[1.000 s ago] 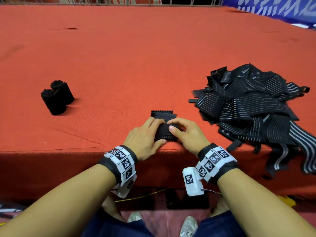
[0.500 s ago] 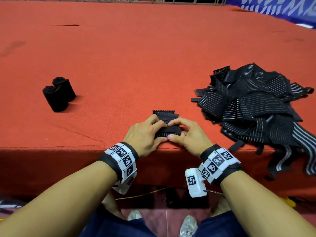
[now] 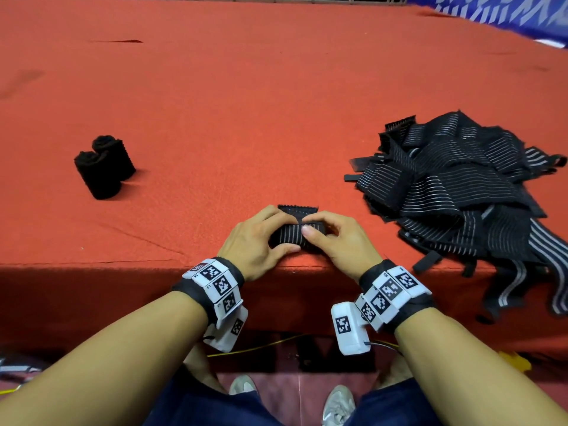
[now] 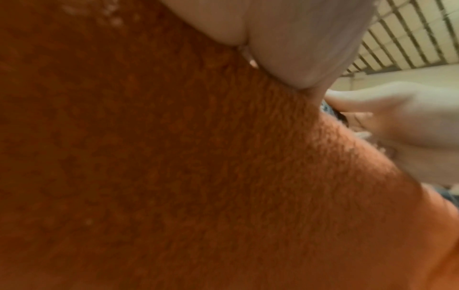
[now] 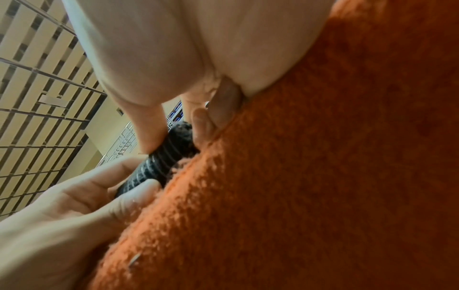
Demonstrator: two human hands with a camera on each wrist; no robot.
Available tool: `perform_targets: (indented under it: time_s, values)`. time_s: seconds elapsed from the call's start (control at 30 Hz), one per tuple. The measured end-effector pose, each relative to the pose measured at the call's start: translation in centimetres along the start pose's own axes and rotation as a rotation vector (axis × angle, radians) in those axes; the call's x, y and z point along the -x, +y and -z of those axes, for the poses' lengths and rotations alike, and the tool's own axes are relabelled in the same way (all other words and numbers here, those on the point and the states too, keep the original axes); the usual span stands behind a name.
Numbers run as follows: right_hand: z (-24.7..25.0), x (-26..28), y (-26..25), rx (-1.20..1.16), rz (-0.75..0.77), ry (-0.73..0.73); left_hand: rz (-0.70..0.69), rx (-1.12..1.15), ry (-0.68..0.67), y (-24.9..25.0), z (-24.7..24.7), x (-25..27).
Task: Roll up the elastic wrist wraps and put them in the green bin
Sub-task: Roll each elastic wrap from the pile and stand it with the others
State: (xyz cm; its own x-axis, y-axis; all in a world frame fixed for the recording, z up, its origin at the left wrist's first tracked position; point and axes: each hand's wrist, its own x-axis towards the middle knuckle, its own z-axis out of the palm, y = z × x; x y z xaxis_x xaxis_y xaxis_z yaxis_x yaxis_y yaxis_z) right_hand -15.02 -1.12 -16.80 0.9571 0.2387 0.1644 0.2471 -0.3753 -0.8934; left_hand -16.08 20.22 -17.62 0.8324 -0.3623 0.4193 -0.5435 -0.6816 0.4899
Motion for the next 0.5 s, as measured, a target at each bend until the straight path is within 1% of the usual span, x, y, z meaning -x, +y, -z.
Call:
perform_targets:
  time_s: [0.1, 0.17, 0.27, 0.3, 0.4, 0.5]
  values:
    - [0.35, 0.37, 0.04, -0.106, 0.033, -0.024, 0.057, 0.047, -0.006, -0.06, -0.01, -0.3]
    - [0.45, 0.37, 0.13, -0.102, 0.021, -0.047, 0.091, 0.062, -0.001, 0.07, 0.12, -0.3]
    - [0.18, -0.01, -0.04, -0.065, -0.01, -0.028, 0.177, 0.083, 0.016, 0.46, 0.45, -0.17]
    - [0.14, -0.1, -0.09, -0.04, -0.004, -0.015, 0.177, 0.082, 0.017, 0.57, 0.53, -0.14]
    - [0.21, -0.14, -0.33, 0.032, 0.011, 0.021, 0.087, 0.055, -0.004, 0.46, 0.53, -0.15]
    - [0.01, -0.12, -0.49, 0.098, -0.012, 0.047, 0.097, 0.078, -0.005, 0.02, 0.46, -0.24]
